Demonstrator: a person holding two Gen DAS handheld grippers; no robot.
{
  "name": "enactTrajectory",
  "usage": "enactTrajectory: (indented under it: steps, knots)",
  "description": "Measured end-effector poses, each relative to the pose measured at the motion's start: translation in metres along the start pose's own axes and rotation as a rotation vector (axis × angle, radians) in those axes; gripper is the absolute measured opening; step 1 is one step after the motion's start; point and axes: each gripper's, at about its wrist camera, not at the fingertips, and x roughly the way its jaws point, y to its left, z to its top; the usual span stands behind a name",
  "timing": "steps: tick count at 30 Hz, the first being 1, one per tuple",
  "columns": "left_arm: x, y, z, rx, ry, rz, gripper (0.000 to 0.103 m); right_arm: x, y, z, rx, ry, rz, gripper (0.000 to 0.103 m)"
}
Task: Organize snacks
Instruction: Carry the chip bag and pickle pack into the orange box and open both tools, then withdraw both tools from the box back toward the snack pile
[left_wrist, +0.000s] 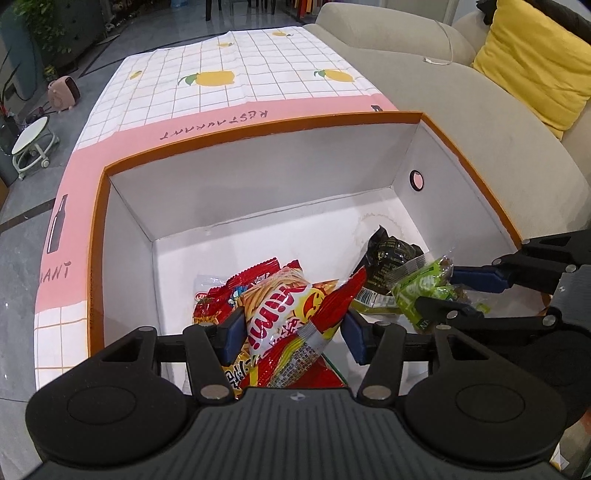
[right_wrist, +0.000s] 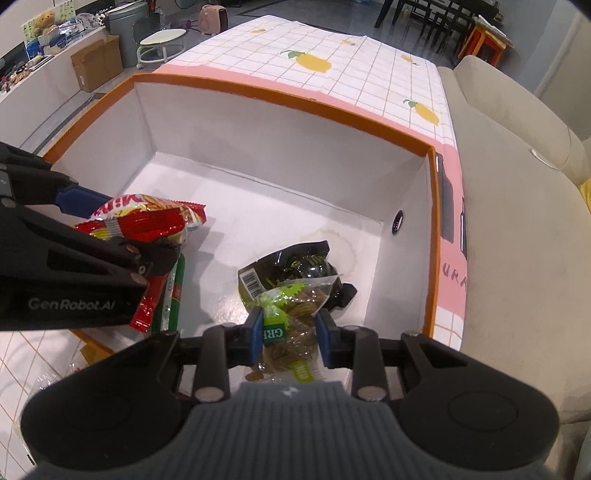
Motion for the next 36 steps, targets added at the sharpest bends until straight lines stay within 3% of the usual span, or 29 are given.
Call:
enactTrajectory:
  steps: [7,12,27,36]
  knots:
    - [-0.004,0.0,-0.001,-0.001,-0.012,-0.015,0.082,-0.004,-0.001,-0.001,-0.005,-0.002,-0.019,0.029]
    - [-0.012,-0.002,-0.001,0.01,-0.031,0.013,0.085,-0.012,0.001,-0.002,-0.026,-0.02,-0.036,0.043]
    - [-0.064,-0.018,-0.025,0.037,-0.271,0.227,0.086,-0.066,0.003,-0.023,0.022,-0.211,-0.084,0.073]
    - [-0.099,-0.013,-0.052,-0.053,-0.359,0.193,0.081,-0.106,0.002,-0.057,0.108,-0.343,-0.084,0.081]
